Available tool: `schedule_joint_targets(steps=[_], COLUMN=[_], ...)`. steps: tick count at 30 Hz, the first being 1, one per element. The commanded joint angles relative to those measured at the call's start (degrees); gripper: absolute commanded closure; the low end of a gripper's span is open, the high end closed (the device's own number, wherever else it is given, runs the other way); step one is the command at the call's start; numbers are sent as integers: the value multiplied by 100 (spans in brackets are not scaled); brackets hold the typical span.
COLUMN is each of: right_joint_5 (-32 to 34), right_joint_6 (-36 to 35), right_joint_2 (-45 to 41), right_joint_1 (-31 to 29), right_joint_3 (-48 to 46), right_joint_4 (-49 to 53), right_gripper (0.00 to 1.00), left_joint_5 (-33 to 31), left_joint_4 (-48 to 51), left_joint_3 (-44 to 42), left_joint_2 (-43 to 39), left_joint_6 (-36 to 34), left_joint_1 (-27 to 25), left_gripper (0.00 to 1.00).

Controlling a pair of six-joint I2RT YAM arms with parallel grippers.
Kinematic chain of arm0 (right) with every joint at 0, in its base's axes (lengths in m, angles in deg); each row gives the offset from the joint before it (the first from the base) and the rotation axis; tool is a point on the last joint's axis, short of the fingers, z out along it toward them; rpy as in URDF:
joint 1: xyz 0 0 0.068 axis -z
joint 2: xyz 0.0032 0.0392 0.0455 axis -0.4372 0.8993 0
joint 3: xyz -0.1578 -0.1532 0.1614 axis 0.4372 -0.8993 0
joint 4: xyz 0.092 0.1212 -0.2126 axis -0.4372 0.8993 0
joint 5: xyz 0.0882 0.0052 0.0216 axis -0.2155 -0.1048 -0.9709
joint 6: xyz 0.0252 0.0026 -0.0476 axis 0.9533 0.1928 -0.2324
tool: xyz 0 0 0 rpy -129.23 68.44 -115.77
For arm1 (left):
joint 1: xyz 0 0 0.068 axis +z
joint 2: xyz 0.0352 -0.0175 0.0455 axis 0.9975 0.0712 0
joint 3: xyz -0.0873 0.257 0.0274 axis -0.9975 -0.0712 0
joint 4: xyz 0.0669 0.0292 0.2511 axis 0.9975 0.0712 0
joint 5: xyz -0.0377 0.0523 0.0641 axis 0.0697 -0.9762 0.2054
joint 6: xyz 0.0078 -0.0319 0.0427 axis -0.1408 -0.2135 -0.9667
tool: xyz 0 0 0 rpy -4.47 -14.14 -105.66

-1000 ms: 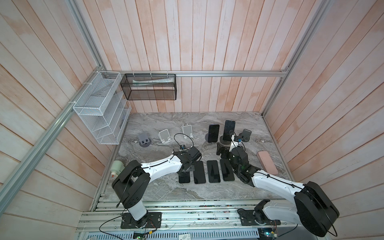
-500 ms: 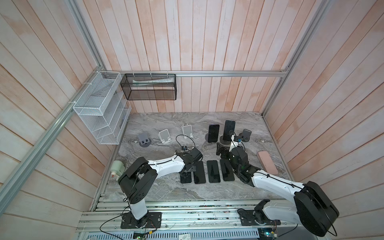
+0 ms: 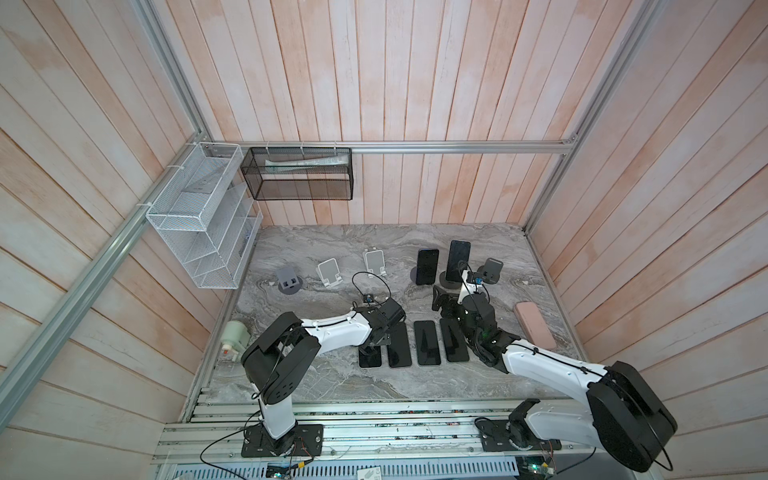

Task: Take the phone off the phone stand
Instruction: 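Open the left gripper and raise it off the placed phone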

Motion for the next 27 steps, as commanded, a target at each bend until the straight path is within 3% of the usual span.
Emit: schedule_joint_targets(steps=[1,15,21,27], right_joint_5=[-11,-13,-10,24], right_joint_6=[38,37,29,29], right_joint_2=[40,65,66,33], right_joint_1=[-31,-26,-23,-39], right_joint_3=[129,142,154,149], right_joint_4=[77,79,92,99], right_gripper=[3,3,3,3], left_joint_5=[-126,-106,-219,-355], left_joint_4=[102,13,-26,-187], left_joint_3=[-89,-90,3,127], left_joint_2=[143,83,-292,-894], left_joint_6=[-122,-96,-248,-784], left_joint_1=[53,66,66,44], left_gripper=[21,16,1,0])
